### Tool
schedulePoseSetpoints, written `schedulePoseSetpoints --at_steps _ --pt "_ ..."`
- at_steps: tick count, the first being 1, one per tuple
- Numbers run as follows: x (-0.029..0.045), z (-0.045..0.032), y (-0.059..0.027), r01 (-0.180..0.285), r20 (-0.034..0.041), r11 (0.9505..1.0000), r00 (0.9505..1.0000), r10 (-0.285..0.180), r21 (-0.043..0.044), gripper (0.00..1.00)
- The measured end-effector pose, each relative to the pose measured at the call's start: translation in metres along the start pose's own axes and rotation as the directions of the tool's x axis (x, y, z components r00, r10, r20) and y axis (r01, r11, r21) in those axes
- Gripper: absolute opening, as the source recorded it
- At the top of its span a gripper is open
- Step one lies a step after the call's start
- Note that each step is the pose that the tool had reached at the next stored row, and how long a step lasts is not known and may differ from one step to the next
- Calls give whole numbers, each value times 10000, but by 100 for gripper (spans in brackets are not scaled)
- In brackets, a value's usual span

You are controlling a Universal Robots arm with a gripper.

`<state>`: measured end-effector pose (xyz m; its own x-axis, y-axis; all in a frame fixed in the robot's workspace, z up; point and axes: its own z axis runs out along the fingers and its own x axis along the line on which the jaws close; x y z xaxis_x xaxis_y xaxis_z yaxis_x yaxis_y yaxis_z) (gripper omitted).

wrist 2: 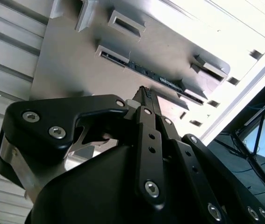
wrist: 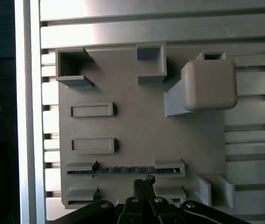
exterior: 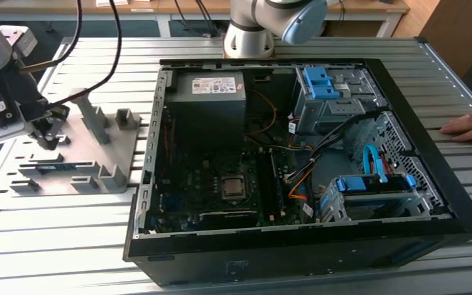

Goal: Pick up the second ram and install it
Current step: 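Reach for the second ram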

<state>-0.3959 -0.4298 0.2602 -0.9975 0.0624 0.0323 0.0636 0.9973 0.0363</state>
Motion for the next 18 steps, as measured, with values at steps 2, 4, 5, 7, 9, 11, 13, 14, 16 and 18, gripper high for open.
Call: schedulePoseSetpoints --at_steps 2,4,5,7,9,11,13,14,16,18 --pt "61 39 1 13 -1 10000 10000 -13 0 10" --pt "127 78 2 25 0 10000 10000 -25 0 10" --pt "140 97 2 34 2 10000 10000 -34 -1 10" --pt "139 134 0 61 -1 10000 10000 -61 1 10" --pt "127 170 -1 85 -2 10000 10000 -85 2 10" --pt "111 204 -1 114 -4 9999 9999 -114 3 10" --pt "93 240 -1 146 -4 9999 9999 -146 4 10" --pt "85 259 -2 162 -5 9999 9999 -162 5 10" --pt "80 295 -2 181 -5 9998 9998 -181 5 10" --pt "78 331 -4 193 -5 9998 9998 -193 5 10"
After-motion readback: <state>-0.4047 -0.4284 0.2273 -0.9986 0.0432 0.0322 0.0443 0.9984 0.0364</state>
